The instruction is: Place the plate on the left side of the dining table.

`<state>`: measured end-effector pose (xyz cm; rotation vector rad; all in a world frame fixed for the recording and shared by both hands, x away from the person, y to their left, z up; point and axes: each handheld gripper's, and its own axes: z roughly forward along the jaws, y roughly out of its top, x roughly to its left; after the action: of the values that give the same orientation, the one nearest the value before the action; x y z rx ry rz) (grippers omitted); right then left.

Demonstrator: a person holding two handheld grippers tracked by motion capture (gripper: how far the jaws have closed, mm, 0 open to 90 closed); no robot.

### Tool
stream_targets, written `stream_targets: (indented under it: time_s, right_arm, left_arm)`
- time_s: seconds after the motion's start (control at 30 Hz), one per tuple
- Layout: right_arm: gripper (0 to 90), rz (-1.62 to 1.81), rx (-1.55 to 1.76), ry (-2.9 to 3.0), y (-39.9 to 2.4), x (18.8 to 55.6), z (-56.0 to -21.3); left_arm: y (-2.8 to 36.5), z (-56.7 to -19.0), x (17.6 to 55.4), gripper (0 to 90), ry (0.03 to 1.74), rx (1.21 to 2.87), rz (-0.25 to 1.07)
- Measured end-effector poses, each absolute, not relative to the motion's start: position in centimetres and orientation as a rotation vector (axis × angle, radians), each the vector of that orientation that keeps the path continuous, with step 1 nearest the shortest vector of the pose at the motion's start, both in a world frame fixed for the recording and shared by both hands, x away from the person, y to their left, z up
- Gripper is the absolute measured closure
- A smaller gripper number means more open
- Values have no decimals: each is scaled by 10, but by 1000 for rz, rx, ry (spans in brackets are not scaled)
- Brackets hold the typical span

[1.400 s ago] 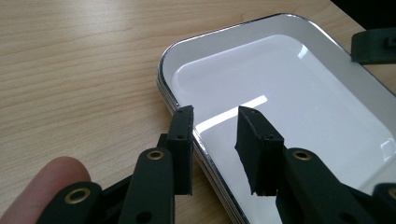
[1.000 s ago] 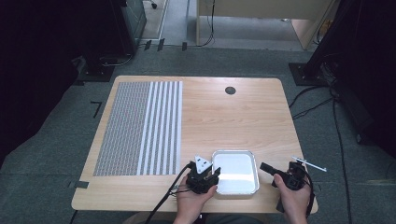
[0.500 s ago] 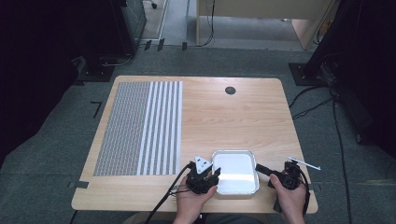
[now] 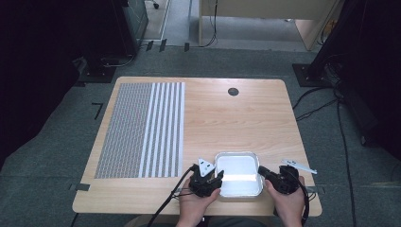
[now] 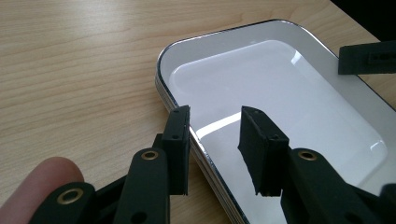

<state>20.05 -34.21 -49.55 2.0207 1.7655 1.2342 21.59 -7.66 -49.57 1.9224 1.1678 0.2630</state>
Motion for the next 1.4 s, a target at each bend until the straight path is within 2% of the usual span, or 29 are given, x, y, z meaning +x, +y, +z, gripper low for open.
stream_targets:
  time_s: [0.2,0.4,0.7,0.9,1.33,1.4]
  right_arm:
    - [900,1221,2047,1698,-338,198,-494]
    - [900,1266,2044,1670,-344,195,-488]
    - [900,1274,2039,1649,-360,192,-483]
    - [865,1173,1969,1700,-349,194,-484]
    - [900,1195,2100,1613,-348,196,-490]
    - [900,1199,2106,1603,-348,195,-490]
  left_arm:
    - [-77,-496,216,617,1173,1920,275]
    - [-73,-490,216,538,1188,1882,267]
    - [-79,-485,212,530,1174,1857,253]
    - [-88,-491,213,531,1201,1878,259]
    - [-93,-494,213,538,1222,1882,262]
    - [-94,-495,213,569,1225,1883,271]
